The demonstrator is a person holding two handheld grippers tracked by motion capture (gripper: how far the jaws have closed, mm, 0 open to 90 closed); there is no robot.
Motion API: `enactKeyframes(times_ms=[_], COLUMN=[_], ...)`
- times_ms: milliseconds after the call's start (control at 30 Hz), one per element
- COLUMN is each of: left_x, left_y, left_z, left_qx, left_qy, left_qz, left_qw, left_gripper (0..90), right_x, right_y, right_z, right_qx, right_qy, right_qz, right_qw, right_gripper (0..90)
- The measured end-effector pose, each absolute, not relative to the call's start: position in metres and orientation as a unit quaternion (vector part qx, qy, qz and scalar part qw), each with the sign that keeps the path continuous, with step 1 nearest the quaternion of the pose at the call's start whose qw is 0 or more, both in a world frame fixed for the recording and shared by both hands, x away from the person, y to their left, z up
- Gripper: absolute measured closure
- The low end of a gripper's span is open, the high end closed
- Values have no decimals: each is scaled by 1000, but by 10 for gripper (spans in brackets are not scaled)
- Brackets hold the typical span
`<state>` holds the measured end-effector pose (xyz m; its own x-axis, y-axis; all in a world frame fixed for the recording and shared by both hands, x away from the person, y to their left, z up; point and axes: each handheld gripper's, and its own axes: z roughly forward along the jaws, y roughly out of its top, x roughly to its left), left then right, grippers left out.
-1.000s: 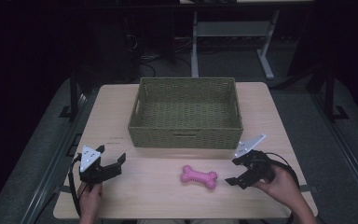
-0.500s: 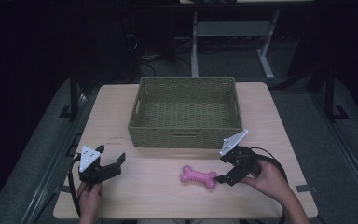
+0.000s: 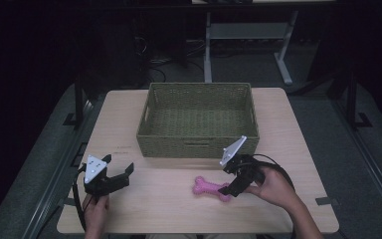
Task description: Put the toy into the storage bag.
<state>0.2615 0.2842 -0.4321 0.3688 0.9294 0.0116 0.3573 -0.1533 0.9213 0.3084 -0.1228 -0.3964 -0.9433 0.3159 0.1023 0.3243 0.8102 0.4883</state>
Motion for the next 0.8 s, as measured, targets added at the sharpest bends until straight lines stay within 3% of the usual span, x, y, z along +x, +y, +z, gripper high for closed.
enactKeyframes(times_ms=[300,800], left_x=[262,262], left_y=[285,285], left_z=[-432,-432], left_qx=[691,691], left_qy=[465,465], left_qz=[314,315], left_qw=[455,455], left_gripper=[137,137], right_x=[311,314], right_y=[-108,-93], right_z=[-402,-411], right_qx=[-156,-148], right_qy=[-957,-963], right_qz=[-246,-225], right_qw=[16,23], right_gripper=[240,321])
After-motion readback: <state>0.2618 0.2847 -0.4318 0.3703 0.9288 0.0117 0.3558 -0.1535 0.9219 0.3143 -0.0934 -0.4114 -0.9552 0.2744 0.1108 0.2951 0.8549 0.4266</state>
